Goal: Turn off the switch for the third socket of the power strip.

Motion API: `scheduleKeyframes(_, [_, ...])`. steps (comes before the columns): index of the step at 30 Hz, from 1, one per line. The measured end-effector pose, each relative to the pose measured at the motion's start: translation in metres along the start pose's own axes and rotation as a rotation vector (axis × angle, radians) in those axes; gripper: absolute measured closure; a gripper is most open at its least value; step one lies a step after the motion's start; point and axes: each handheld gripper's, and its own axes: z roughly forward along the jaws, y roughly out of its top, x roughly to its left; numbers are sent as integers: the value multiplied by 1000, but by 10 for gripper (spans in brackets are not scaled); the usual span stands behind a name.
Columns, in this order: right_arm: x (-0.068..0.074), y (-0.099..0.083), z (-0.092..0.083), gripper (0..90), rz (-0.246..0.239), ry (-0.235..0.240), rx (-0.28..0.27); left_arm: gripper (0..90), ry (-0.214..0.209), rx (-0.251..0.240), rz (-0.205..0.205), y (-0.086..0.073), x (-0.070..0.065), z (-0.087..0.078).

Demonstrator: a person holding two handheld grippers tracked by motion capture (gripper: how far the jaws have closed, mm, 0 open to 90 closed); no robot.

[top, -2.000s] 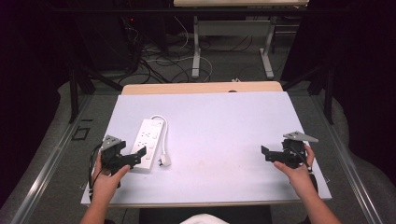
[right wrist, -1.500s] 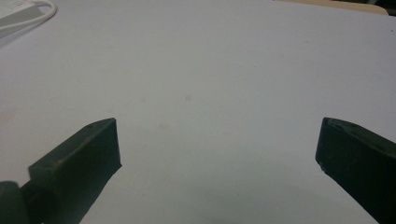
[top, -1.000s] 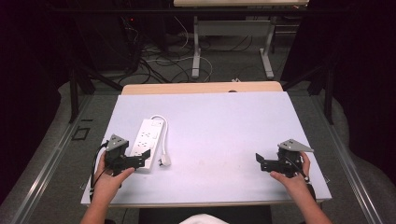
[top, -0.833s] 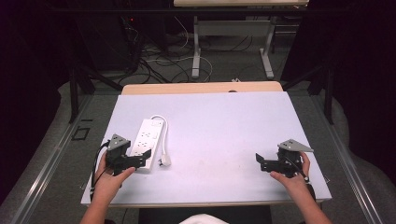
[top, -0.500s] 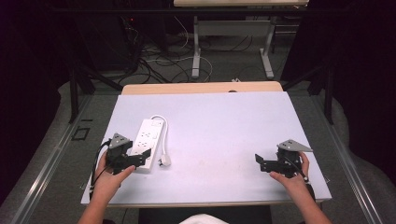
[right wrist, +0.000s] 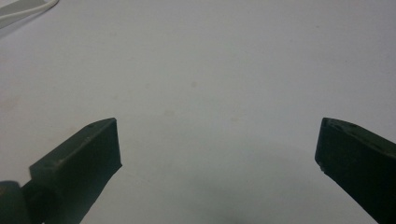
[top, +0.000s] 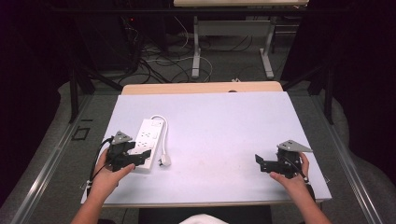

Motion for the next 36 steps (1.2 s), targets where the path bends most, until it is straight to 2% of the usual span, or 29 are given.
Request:
scheduleKeyframes(3, [0, 0, 0, 0, 4, -1, 1, 266, -4, 16, 11, 2, 0, 1])
scheduleKeyframes(5, [-1, 0, 0, 0, 0, -1, 1, 275, -12, 36, -3, 3, -1, 2])
scheduleKeyframes(8, [-1, 0, -1, 0, -1, -1, 1, 275, -11, 63, 16, 4, -1, 3])
scheduleKeyframes(9, [-1, 0, -1, 0, -5, 0, 1, 275, -14, 68, 28, 5, 0, 3])
scheduleKeyframes(11, [-1, 0, -1, 1, 7, -4, 4, 281, -22, 72, 22, 6, -1, 3])
scheduleKeyframes(12, [-1, 0, -1, 1, 7, -4, 4, 287, -29, 72, 36, 7, 0, 3])
scheduleKeyframes(15, [-1, 0, -1, 2, 0, -4, 3, 289, -39, 83, 43, 8, -1, 3])
scheduleKeyframes(19, [0, 0, -1, 3, -1, -4, 3, 300, -42, 99, 37, 9, -3, 3])
scheduleKeyframes(23, [0, -1, -1, 4, 3, -5, 4, 320, -65, 120, -22, 10, -2, 3])
scheduleKeyframes(24, [1, -1, -1, 4, -1, -10, 8, 328, -92, 152, -35, 11, -1, 2])
scheduleKeyframes(25, [1, -1, -1, 4, 2, -7, 6, 336, -96, 168, -43, 12, -1, 2])
scheduleKeyframes(31, [2, -1, 0, 4, -3, -4, 8, 375, -61, 194, -80, 16, -1, 1])
scheduleKeyframes(33, [2, -1, 0, 5, -1, -5, 9, 382, -55, 196, -137, 18, 0, 1])
scheduleKeyframes(36, [2, -2, 0, 5, -1, -10, 5, 401, -57, 213, -157, 21, 3, 1])
